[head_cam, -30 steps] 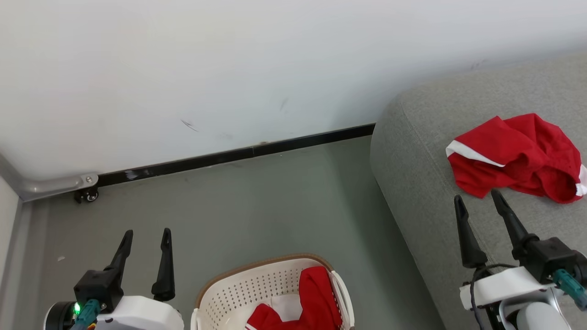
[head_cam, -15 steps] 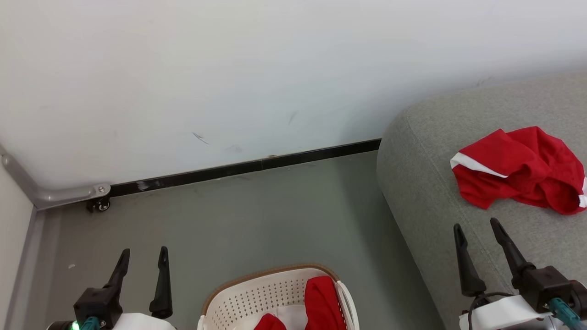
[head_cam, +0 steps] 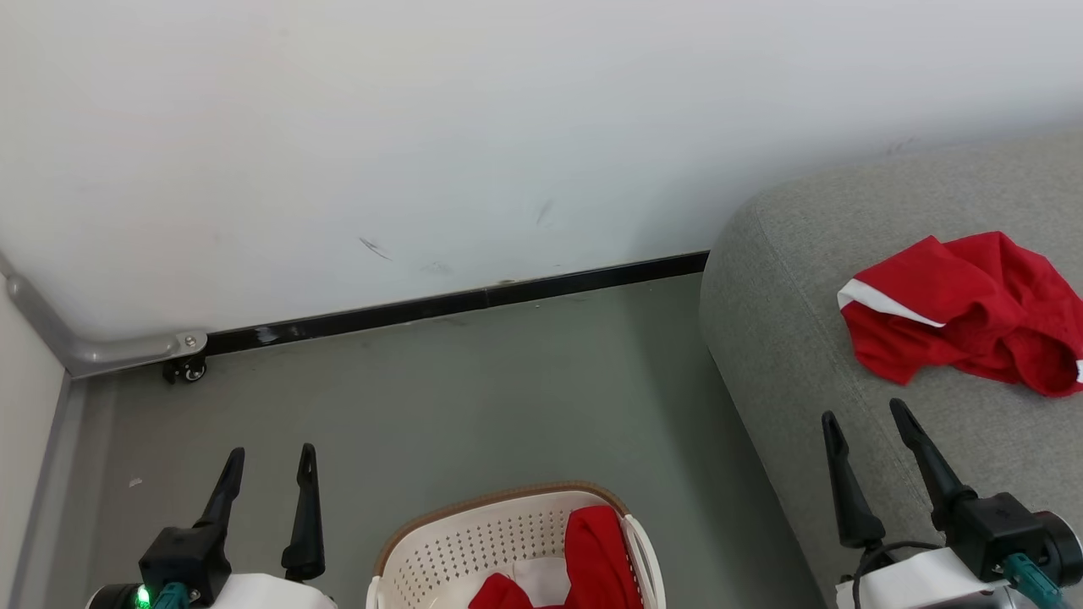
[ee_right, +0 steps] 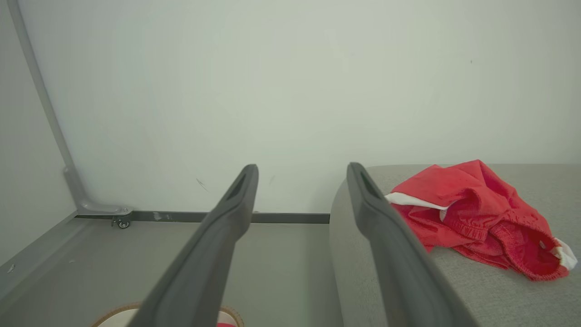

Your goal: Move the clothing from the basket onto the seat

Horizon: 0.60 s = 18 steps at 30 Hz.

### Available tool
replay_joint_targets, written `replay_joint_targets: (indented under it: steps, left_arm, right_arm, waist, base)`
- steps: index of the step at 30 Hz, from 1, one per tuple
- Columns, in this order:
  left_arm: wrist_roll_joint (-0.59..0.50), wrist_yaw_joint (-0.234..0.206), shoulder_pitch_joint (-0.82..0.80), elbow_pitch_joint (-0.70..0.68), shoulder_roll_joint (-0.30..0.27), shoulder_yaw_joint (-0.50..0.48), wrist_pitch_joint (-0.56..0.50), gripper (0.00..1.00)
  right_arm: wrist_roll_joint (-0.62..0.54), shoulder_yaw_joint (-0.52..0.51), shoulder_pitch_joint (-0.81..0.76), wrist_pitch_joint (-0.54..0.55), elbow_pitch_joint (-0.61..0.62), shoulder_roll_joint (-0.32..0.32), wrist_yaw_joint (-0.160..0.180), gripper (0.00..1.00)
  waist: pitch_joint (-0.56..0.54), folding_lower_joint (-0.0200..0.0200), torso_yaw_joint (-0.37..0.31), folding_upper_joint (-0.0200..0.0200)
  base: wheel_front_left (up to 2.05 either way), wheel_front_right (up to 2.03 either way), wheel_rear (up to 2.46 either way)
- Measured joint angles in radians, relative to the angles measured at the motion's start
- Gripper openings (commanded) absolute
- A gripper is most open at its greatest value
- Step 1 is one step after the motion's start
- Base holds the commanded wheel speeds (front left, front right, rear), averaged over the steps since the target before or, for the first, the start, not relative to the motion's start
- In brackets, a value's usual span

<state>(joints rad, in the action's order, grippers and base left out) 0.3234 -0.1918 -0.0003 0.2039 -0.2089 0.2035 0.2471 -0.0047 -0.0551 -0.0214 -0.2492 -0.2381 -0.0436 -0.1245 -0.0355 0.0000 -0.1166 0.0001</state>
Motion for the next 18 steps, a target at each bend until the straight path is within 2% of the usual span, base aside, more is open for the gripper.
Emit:
replay_joint_targets:
  steps: [18]
  left_arm:
    - [-0.02, 0.018, 0.017, -0.016, 0.018, -0.026, 0.0, 1.0]
  right_arm:
    - [0.041, 0.025, -0.02, 0.0, 0.019, 0.0, 0.0, 1.0]
  waist:
    - [0.004, 0.0, 0.012, -0.0002]
  base:
    - [0.0, 0.0, 0.0]
